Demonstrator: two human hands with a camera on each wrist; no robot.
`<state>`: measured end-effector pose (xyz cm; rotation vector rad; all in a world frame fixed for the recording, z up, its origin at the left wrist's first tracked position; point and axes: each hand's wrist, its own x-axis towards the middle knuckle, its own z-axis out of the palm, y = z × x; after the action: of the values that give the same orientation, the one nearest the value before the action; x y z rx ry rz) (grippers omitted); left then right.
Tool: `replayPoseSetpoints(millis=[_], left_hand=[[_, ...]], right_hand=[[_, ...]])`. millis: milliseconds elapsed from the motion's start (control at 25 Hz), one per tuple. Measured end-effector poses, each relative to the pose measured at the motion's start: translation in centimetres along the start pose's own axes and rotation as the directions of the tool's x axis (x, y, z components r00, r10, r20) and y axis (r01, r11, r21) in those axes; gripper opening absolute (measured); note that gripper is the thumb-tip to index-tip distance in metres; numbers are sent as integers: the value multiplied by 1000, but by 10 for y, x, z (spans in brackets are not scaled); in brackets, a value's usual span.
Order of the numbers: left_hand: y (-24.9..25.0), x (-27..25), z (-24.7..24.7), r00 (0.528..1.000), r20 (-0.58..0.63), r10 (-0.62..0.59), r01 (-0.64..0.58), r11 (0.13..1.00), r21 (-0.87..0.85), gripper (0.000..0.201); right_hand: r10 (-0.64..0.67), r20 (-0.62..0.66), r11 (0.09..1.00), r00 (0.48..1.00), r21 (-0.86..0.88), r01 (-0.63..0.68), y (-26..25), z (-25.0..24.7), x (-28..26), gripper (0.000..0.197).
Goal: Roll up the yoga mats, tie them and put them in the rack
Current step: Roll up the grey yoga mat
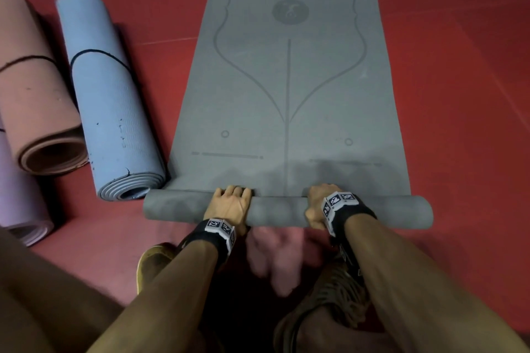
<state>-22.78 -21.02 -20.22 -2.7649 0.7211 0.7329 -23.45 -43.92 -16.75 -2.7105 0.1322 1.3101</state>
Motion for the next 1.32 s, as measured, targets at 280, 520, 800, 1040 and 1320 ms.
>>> replayPoseSetpoints(millis=[280,520,800,1040,1320], left_hand=[[-4,14,-21,994,102,27,-20,997,-71,59],[-10,30,-46,944,322,68,-11,985,-174,48],[-1,0,-10,999,43,21,-19,998,-56,76],[0,8,-16,998,63,30,-25,996,-84,62],[-8,28,-33,941,332,66,9,975,-220,46]], right_hand=[[-19,-181,996,983,-84,3,2,30,-12,61],[-2,-259,990,966,-140,-35,-2,42,-14,68],[-12,-63,999,998,-45,9,-1,3,-7,51],[20,-7,1000,1000,8,-20,0,10,-7,54],[-56,-202,987,978,-161,23,-2,39,-24,67]])
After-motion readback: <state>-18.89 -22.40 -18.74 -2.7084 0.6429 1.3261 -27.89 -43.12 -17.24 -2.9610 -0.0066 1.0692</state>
